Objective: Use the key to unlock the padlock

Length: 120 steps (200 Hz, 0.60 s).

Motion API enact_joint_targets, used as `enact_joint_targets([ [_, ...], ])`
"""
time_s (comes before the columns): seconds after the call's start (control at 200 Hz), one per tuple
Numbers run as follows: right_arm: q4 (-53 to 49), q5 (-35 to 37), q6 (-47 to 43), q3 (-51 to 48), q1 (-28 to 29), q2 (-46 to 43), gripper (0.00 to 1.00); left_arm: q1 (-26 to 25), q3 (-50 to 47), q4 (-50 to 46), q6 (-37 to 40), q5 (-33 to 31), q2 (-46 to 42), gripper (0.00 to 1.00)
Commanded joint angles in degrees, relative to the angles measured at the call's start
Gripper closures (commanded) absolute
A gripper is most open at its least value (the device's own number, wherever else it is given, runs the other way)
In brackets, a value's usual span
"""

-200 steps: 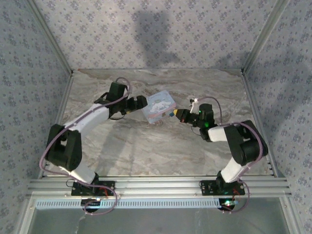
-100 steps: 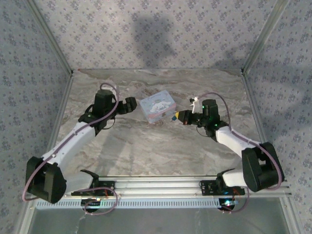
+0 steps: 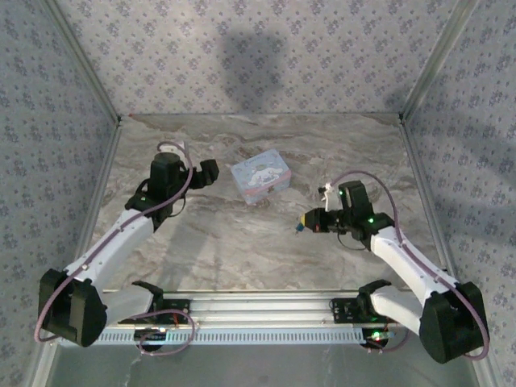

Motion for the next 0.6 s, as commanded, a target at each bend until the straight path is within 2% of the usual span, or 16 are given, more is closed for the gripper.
enact_joint_targets([
  [0.0,-7.4,1.8,1.1,-1.6,1.3,-1.1,1.00,0.4,-1.7,3.8,0.9,-2.7,-2.6,0.02],
  [0.215,-12.3,6.1,1.0,-1.3,5.0,0.5,1.00,0.7,-2.2,4.4,1.4,-3.1,-3.2,0.02],
  [0.595,-15.1,9.8,-2.5,3.2,9.4,12.4,1.00,0.7,-1.9,3.9,1.5,-2.8,-3.5,0.02],
])
